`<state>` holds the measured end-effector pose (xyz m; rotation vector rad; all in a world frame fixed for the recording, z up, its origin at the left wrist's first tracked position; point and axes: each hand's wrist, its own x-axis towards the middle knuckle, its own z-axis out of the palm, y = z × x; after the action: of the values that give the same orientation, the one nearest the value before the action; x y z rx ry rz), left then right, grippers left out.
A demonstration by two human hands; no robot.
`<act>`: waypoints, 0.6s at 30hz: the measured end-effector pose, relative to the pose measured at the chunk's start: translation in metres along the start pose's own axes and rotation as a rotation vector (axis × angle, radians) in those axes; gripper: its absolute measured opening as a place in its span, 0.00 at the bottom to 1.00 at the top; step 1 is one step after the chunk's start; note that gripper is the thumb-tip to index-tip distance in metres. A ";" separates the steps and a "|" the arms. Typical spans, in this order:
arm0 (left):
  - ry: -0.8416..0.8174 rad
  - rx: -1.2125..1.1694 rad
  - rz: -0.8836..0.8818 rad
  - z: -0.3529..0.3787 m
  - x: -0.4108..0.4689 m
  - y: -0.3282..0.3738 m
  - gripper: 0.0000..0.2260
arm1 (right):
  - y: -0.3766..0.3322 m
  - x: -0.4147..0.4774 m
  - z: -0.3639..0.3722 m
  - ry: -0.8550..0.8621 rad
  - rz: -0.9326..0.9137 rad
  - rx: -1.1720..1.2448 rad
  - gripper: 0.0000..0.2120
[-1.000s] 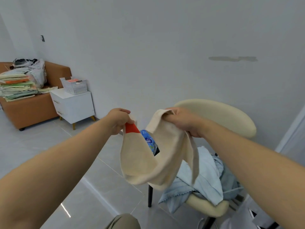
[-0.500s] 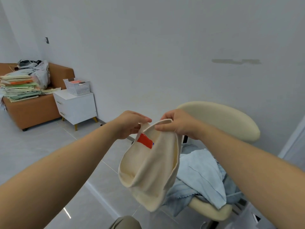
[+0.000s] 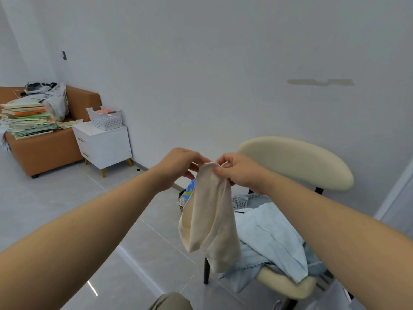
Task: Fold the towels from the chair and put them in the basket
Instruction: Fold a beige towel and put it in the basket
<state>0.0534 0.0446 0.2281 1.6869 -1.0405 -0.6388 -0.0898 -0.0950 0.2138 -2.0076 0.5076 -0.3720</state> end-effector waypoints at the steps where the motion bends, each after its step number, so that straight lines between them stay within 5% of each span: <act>1: -0.027 0.002 0.024 0.000 -0.002 0.001 0.08 | 0.001 0.000 0.001 0.000 0.003 -0.002 0.07; 7: 0.015 0.386 0.222 0.002 0.000 -0.004 0.06 | 0.005 -0.002 0.005 -0.029 0.029 -0.009 0.10; 11: -0.005 0.679 0.360 0.002 0.001 0.000 0.02 | 0.006 -0.006 0.008 -0.141 0.072 -0.035 0.22; 18: -0.088 0.918 0.465 -0.001 0.001 0.010 0.04 | 0.003 -0.009 0.015 -0.176 0.206 -0.001 0.11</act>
<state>0.0513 0.0430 0.2379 2.0498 -1.8939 0.1193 -0.0914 -0.0799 0.2040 -1.9456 0.5961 -0.0685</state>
